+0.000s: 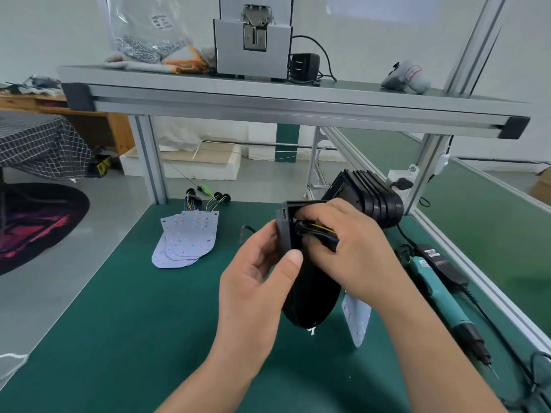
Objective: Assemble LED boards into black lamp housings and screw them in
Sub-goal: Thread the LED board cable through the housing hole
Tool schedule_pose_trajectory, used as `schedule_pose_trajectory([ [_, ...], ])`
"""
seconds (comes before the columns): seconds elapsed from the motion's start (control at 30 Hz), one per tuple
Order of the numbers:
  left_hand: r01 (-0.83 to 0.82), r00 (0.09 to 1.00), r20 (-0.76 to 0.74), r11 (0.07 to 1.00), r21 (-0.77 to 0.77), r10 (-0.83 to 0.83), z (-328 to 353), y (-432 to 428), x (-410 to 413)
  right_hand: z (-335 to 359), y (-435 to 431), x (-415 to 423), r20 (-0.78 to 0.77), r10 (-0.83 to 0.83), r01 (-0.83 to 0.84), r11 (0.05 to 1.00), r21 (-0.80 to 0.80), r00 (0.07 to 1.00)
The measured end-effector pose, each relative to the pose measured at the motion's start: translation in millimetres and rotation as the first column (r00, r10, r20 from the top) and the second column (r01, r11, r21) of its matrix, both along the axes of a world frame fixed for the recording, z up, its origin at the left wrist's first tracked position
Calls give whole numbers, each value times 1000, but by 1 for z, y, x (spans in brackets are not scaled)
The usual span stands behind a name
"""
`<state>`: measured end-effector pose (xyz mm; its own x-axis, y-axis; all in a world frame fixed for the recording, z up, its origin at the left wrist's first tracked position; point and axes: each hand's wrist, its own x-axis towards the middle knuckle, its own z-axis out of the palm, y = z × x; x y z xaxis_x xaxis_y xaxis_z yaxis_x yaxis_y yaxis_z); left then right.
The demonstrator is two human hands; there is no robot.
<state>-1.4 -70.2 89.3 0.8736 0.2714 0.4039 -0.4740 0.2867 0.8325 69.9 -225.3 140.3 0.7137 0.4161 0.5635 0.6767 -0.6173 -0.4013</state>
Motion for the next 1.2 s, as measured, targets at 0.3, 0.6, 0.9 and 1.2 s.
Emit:
schedule_pose_trajectory([
  [0.3,-29,998,-51,998,-52,26,-30,11,5,-15,17,4,-99,-45,58,989,139,994],
  [0.6,-24,999,-50,999,-43,22,-39,14,3,-27,41,-3,-43,-146,149,985,84,988],
  [0.9,-103,988,-110,994,40,107,-41,14,0,-23,43,1,-42,-99,94,991,-97,994],
  [1.2,-87,986,-136,995,49,93,-40,16,0,-24,37,2,-24,-53,48,982,-184,998],
])
